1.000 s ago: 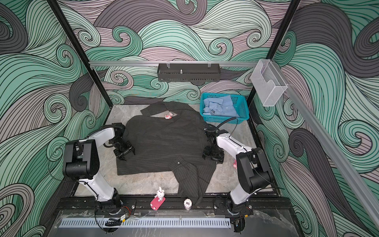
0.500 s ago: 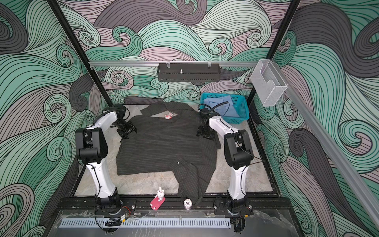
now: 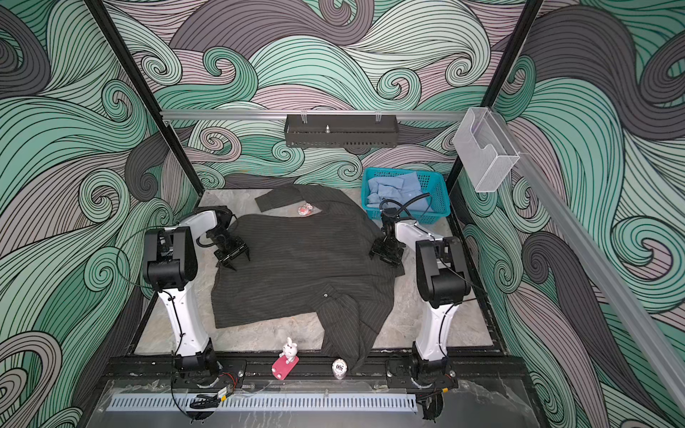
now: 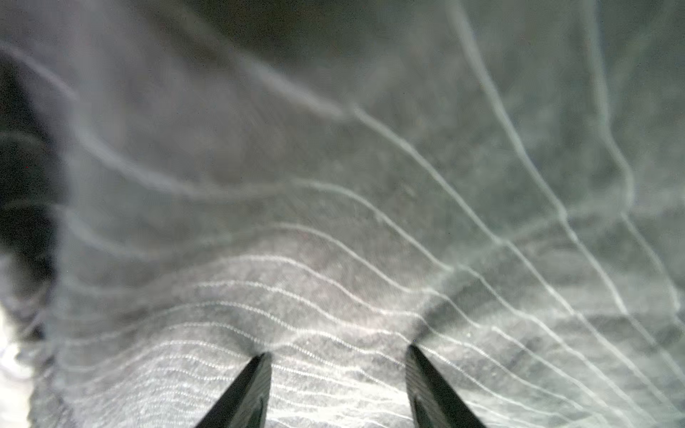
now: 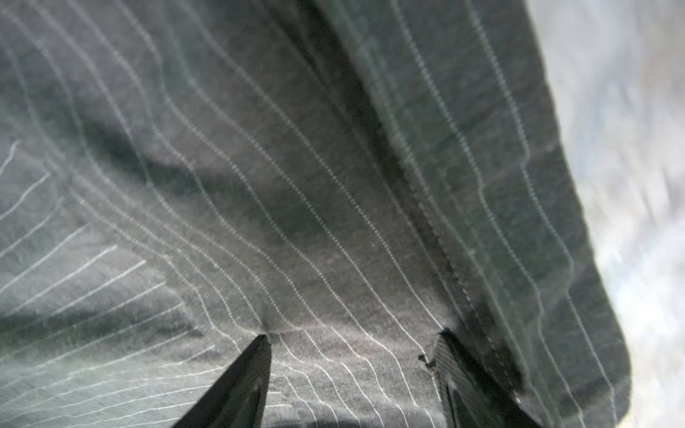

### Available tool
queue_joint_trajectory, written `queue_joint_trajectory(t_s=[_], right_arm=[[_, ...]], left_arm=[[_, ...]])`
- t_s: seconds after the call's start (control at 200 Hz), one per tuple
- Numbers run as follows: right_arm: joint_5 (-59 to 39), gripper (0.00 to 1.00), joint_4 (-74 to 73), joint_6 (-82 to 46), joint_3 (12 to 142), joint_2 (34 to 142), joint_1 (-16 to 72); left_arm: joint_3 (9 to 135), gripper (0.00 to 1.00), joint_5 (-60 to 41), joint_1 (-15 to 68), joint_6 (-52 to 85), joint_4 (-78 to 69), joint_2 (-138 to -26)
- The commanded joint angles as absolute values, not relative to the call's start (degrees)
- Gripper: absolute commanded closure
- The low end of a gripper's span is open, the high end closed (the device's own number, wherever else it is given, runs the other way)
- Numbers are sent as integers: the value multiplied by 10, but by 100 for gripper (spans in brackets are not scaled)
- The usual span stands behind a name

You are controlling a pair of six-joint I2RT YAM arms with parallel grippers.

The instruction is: Fold and stack the long sleeve shirts

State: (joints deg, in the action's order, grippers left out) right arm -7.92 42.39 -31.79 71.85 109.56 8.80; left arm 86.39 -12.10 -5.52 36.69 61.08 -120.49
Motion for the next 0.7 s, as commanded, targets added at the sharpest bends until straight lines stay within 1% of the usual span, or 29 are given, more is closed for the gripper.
queue_joint_trajectory(t_s=[0.0,0.135,0.295,0.46,0.696], right_arm=[[-78,28,479,-331,663,1101,84],[-81,27,472,-318,655,1059,85],[-66,23,472,-309,720,1034,88],[-59,25,491,-313,812,1102,89],[-65,29,487,-330,890,1204,102]], left_arm=[[833,39,-118,-61,357,608,-1204],[857,39,-129,-60,346,604,-1178],[943,38,-122,-60,336,629,-1197],[1021,39,-114,-60,337,667,-1280],[1103,39,-108,-60,347,691,-1372]])
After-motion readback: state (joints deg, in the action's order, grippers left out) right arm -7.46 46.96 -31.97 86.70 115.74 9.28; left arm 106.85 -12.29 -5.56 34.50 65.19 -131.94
